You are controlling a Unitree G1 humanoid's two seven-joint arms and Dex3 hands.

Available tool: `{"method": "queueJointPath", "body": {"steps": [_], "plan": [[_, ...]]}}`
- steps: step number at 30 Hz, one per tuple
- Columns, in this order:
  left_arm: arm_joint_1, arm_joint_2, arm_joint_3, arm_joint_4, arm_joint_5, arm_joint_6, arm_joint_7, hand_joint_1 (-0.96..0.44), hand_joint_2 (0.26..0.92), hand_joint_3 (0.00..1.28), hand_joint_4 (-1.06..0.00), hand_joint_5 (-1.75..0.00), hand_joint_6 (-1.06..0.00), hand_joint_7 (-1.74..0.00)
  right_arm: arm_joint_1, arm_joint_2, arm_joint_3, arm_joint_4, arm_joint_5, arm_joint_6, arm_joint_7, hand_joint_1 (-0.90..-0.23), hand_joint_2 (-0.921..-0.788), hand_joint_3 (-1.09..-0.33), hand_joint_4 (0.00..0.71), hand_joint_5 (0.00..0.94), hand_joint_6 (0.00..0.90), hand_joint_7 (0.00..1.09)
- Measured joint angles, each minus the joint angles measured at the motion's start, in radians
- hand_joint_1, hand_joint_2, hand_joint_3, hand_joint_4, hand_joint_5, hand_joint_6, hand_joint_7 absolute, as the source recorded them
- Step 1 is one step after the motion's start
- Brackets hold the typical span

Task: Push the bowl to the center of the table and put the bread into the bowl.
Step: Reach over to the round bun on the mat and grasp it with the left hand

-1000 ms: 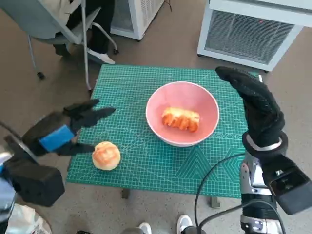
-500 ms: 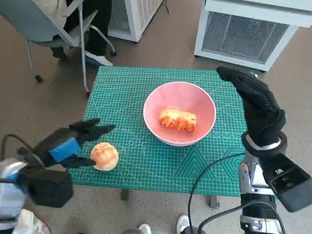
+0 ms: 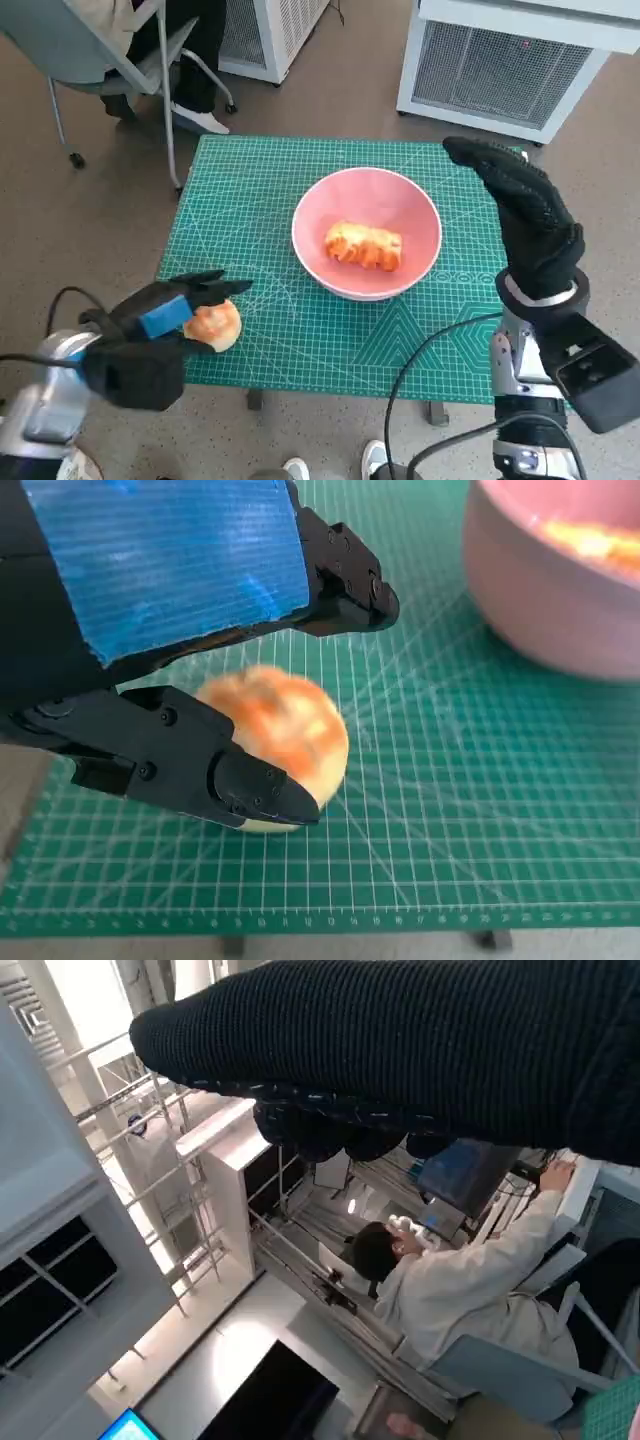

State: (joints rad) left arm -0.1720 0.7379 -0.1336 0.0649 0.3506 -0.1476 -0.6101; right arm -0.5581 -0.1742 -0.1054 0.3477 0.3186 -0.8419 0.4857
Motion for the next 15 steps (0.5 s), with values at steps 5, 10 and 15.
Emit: {"method": "queueJointPath", "body": {"steps": [5, 10, 15], "plan": [[-0.024, -0.001, -0.042, 0.024, 0.046, 0.052, -0.008, -0.13, 0.878, 0.01, -0.53, -0.05, -0.59, -0.08, 0.0, -0.002, 0.0, -0.002, 0.0, 0.0, 0.0, -0.595, -0.921, -0.754, 0.262, 0.0, -0.001, 0.62], [-0.054, 0.0, -0.069, 0.018, 0.083, 0.091, -0.016, -0.04, 0.912, 0.11, -0.66, -0.89, -0.54, -0.91, 0.0, -0.002, 0.0, -0.002, -0.006, -0.001, 0.0, -0.59, -0.921, -0.756, 0.262, 0.0, -0.001, 0.62], [-0.057, 0.01, -0.066, -0.002, 0.087, 0.093, -0.014, -0.01, 0.919, 0.16, -0.6, -1.22, -0.5, -1.23, 0.0, -0.005, -0.002, -0.001, -0.006, -0.003, 0.0, -0.586, -0.921, -0.756, 0.262, 0.0, -0.001, 0.62]]}}
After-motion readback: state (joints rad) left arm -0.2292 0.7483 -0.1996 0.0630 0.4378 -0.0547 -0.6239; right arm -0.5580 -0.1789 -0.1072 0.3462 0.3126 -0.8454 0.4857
